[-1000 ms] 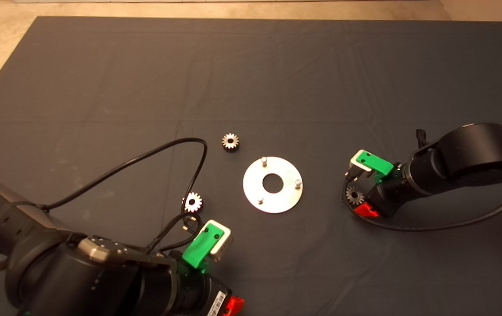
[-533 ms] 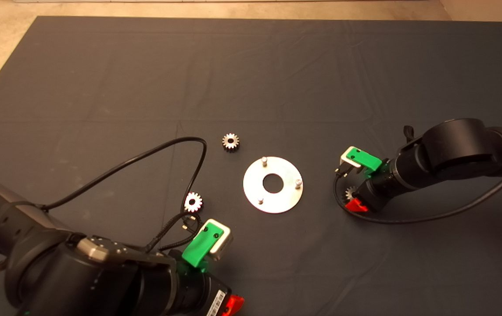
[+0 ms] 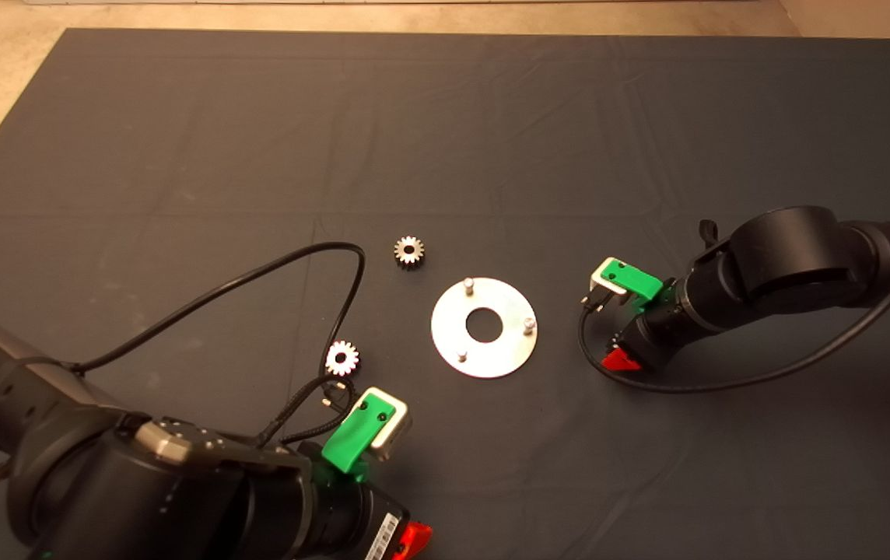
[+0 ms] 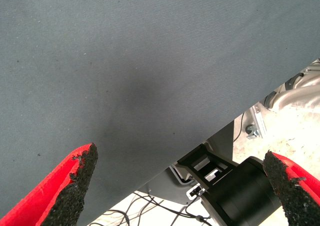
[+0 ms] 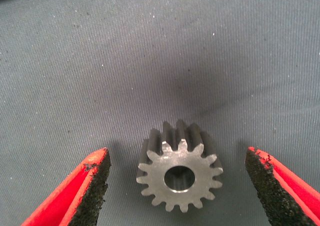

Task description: Install three planetary gears onto the carrier pins

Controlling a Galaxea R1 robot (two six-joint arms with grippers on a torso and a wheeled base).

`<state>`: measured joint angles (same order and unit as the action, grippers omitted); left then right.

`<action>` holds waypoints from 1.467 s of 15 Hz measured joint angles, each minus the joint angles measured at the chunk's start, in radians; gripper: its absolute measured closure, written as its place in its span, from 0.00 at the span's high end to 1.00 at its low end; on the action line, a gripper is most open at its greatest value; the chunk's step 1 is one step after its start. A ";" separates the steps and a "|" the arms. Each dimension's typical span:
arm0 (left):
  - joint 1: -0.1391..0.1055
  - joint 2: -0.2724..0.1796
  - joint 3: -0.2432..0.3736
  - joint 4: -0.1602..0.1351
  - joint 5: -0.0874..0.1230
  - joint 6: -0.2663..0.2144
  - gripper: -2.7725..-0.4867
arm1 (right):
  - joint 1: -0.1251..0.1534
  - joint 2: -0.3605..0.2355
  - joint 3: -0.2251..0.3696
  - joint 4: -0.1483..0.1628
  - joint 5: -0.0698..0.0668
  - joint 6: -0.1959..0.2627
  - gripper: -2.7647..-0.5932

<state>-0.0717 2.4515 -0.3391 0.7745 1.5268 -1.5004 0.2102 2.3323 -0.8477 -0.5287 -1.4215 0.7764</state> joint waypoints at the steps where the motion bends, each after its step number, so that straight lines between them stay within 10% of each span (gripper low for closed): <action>1: 0.000 0.000 0.000 0.000 0.000 0.000 0.83 | 0.000 0.000 0.000 0.000 -0.002 -0.001 0.59; 22: 0.000 -0.002 0.000 0.004 0.000 0.000 0.83 | -0.030 -0.044 0.060 0.000 -0.018 -0.002 0.24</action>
<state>-0.0717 2.4491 -0.3391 0.7783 1.5268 -1.5002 0.1804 2.2881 -0.7874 -0.5285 -1.4394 0.7745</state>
